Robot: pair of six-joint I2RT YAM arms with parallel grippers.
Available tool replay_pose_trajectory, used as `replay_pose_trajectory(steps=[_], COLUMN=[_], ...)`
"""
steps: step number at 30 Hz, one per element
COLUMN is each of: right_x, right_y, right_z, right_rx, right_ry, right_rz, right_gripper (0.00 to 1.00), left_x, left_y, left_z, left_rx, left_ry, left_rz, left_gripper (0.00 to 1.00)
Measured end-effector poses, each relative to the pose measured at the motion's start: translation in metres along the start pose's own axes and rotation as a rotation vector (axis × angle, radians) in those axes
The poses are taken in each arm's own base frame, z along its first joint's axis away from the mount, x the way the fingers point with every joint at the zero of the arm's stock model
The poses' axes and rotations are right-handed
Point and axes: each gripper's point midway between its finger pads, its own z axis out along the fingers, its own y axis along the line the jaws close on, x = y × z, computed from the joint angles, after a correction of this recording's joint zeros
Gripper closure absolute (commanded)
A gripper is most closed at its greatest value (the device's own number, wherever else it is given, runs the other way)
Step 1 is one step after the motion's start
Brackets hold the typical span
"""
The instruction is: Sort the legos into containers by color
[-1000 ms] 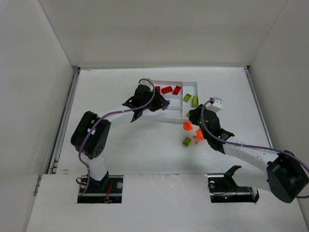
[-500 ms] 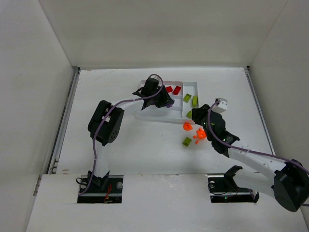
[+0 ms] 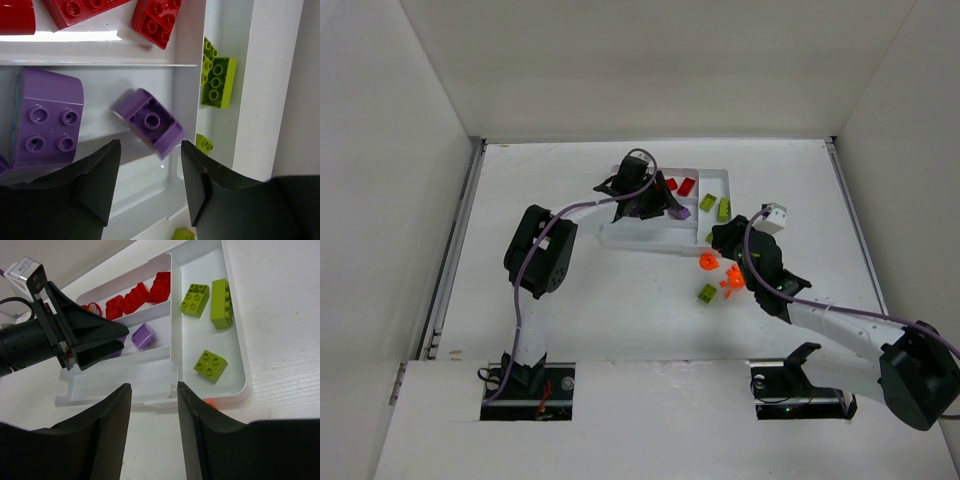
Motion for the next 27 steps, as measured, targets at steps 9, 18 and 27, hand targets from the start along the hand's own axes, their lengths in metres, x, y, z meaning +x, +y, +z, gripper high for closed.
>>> replay_pose_trajectory(steps=[9,18,27], right_x=[0.023,0.049,0.107], right_y=[-0.005,-0.005,-0.021], right_z=[0.006,-0.030,-0.080], right_rx=[0.022,0.042,0.072], right_ry=[0.054,0.151,0.344], right_rz=[-0.044,-0.101,-0.168], right_gripper=[0.80,0.42,0.24], left_x=[-0.009,0.072,0.142], left_y=[-0.032,-0.052,0.043], left_z=[-0.056,-0.105,-0.122], left_rx=[0.022,0.111,-0.071], left_ry=[-0.112,-0.168,-0.131], left_rz=[0.108,0.223,0.247], left_gripper=[0.74,0.83,0.74])
